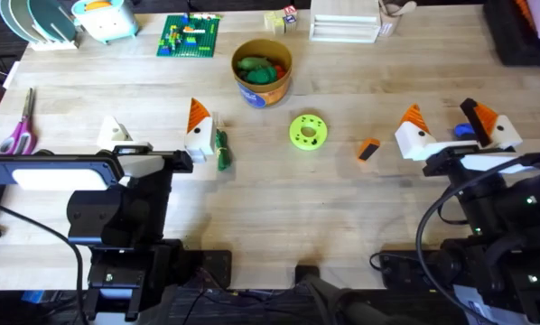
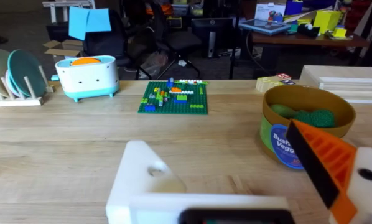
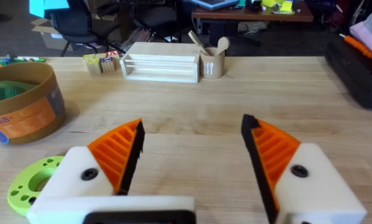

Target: Pick up the gripper from the table and insert it into the empty holder that is missing its gripper. Then pick up a screw, insert it into the mounting hole, and use the screwdriver to tighten it. Finally, clean up the table by picking up the vegetable and placing it into the bucket.

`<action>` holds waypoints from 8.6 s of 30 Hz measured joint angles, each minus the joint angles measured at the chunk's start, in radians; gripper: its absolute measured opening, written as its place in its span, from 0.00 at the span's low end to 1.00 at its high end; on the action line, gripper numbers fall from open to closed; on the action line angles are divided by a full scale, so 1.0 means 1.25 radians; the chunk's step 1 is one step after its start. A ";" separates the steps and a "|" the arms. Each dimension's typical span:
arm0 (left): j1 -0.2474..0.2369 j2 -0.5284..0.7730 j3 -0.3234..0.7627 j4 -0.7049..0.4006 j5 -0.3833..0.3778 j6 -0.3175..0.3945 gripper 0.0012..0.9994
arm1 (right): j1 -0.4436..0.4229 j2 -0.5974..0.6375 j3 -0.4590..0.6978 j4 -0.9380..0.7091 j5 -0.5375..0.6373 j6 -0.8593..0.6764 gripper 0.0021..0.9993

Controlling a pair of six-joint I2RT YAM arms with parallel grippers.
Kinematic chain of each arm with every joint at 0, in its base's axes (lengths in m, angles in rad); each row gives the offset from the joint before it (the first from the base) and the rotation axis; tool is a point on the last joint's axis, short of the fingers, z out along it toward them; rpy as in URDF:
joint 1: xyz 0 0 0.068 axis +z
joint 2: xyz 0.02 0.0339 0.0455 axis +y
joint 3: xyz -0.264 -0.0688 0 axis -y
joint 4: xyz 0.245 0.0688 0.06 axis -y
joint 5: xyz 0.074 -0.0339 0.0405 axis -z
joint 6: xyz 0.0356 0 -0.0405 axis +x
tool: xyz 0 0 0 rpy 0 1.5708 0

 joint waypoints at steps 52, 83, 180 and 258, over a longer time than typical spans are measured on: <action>0.000 0.763 0.799 -0.845 0.204 -0.013 0.14 | 0.000 0.614 0.688 -0.583 0.000 0.042 0.96; -0.082 0.629 0.975 -0.669 0.379 -0.065 0.99 | 0.000 0.614 0.688 -0.586 0.000 0.042 0.96; -0.215 0.005 0.002 -0.031 0.506 -0.061 0.99 | 0.113 0.636 0.688 -0.585 0.026 0.117 0.96; -0.215 0.005 0.002 -0.031 0.506 -0.061 0.99 | 0.539 1.027 0.678 -0.659 0.360 0.886 0.63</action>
